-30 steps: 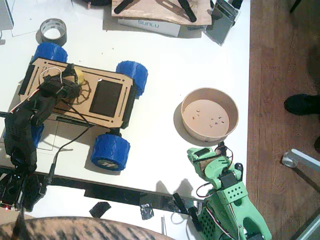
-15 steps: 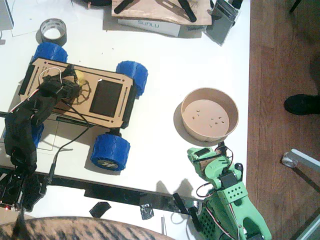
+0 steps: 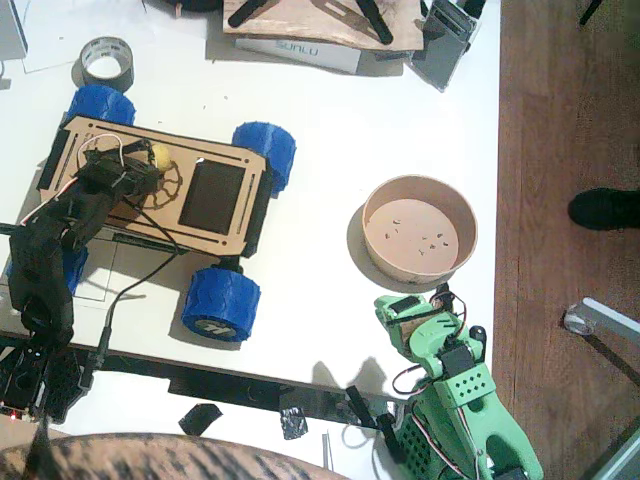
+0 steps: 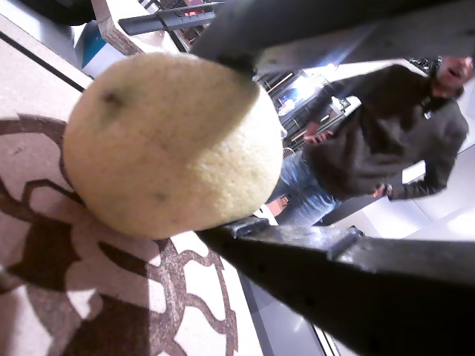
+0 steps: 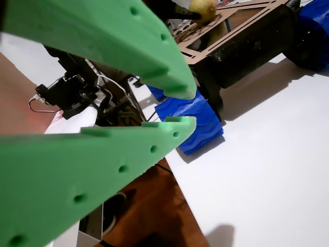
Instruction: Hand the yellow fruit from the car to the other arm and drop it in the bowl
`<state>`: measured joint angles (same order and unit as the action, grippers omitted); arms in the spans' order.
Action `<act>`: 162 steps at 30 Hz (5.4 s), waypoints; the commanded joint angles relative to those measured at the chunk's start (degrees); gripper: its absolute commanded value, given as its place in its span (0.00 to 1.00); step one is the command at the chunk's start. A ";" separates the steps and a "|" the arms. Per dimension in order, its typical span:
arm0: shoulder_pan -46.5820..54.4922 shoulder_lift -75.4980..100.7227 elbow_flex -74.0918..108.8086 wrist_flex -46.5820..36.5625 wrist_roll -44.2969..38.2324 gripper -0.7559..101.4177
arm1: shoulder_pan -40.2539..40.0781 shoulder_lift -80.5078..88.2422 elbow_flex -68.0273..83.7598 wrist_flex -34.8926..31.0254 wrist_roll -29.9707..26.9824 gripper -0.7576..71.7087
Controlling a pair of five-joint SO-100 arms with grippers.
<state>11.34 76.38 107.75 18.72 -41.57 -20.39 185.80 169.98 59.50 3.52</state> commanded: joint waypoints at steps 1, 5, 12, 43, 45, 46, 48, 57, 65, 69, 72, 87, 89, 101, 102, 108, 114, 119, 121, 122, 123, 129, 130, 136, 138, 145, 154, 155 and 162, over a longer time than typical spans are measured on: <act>0.53 2.11 -2.64 0.26 -0.44 0.01 | 0.44 0.35 -2.55 -0.18 0.35 0.01; 0.79 13.89 -2.55 7.91 -0.62 0.01 | 0.44 0.35 -2.55 -0.18 0.26 0.01; 0.53 34.89 -1.67 22.50 -0.79 0.01 | 0.35 0.35 -2.64 -0.53 -0.79 0.01; 39.64 83.32 60.38 0.79 -34.54 0.01 | -28.04 -10.55 -9.32 -22.06 -54.76 0.01; 44.65 82.79 63.37 -5.89 -39.38 0.01 | -32.34 -12.13 -9.05 -22.85 -57.39 0.01; 46.67 82.18 64.69 -9.14 -42.01 0.01 | -34.54 -12.66 -8.96 -23.38 -58.62 0.01; 50.01 80.60 67.15 -15.38 -46.85 0.01 | -38.76 -13.10 -8.79 -27.16 -60.56 0.01; 54.58 81.12 69.43 -21.45 -54.32 0.01 | -50.27 -15.91 -8.44 -37.97 -57.04 0.41; 54.93 82.00 69.52 -21.71 -54.32 0.01 | -49.66 -15.82 -8.70 -43.24 -48.52 0.66; 54.93 82.18 69.61 -21.97 -54.32 0.01 | -49.57 -19.34 -9.32 -47.64 -48.08 0.66; 54.93 82.18 69.96 -22.06 -54.32 0.01 | -48.69 -24.26 -10.55 -50.27 -47.46 0.66; 54.84 81.74 69.96 -21.88 -54.32 0.01 | -43.42 -40.43 -12.13 -53.61 -42.63 0.66; 54.84 81.65 69.96 -21.97 -54.32 0.01 | -42.54 -43.15 -12.83 -55.11 -42.98 0.67; 54.67 81.12 69.96 -22.50 -54.32 0.01 | -41.13 -53.61 -20.48 -61.17 -45.26 0.67; 54.67 81.12 69.96 -22.50 -54.32 0.01 | -41.04 -54.32 -21.18 -61.52 -45.26 0.67; 54.49 81.12 69.96 -22.68 -54.32 0.01 | -40.43 -58.45 -24.61 -64.34 -46.49 0.66; 54.40 81.04 70.05 -22.68 -54.32 0.01 | -40.17 -60.73 -26.81 -65.13 -46.58 0.66; 54.40 81.04 70.05 -22.68 -54.32 0.01 | -39.90 -61.52 -26.63 -63.11 -44.30 0.67; 54.40 81.04 70.05 -22.68 -54.32 0.01 | -39.90 -59.50 -25.58 -60.91 -44.21 0.66; 54.40 81.04 70.05 -22.68 -54.32 0.01 | -39.90 -58.10 -25.05 -59.59 -44.21 0.67; 54.40 81.04 70.05 -22.59 -54.32 0.01 | -39.73 -56.95 -24.43 -58.36 -44.12 0.67; 54.40 81.04 70.05 -22.32 -54.32 0.01 | -39.38 -49.31 -21.27 -44.74 -42.01 0.67; 54.40 81.04 70.05 -22.32 -54.32 0.01 | -39.11 -48.52 -21.01 -43.24 -41.66 0.67; 54.40 81.04 70.05 -22.50 -54.32 0.01 | -36.04 -46.41 -19.86 -39.20 -42.19 0.68; 54.40 81.04 70.05 -22.50 -54.32 0.01 | -34.72 -46.32 -19.51 -39.20 -43.24 0.68; 54.32 81.04 70.05 -22.41 -54.32 0.01 | -32.17 -54.14 -20.13 -45.97 -47.29 0.67; 54.32 81.04 70.05 -22.32 -54.32 0.01 | -31.55 -65.48 -26.02 -52.65 -49.22 0.66; 54.32 81.04 70.05 -22.24 -54.32 0.01 | -31.55 -66.27 -26.37 -53.35 -49.22 0.66; 54.32 81.04 70.05 -22.15 -54.32 0.01 | -31.90 -69.79 -29.53 -57.04 -49.92 0.64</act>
<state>65.74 156.97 177.71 -1.67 -95.19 -52.47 116.10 143.96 4.39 -45.44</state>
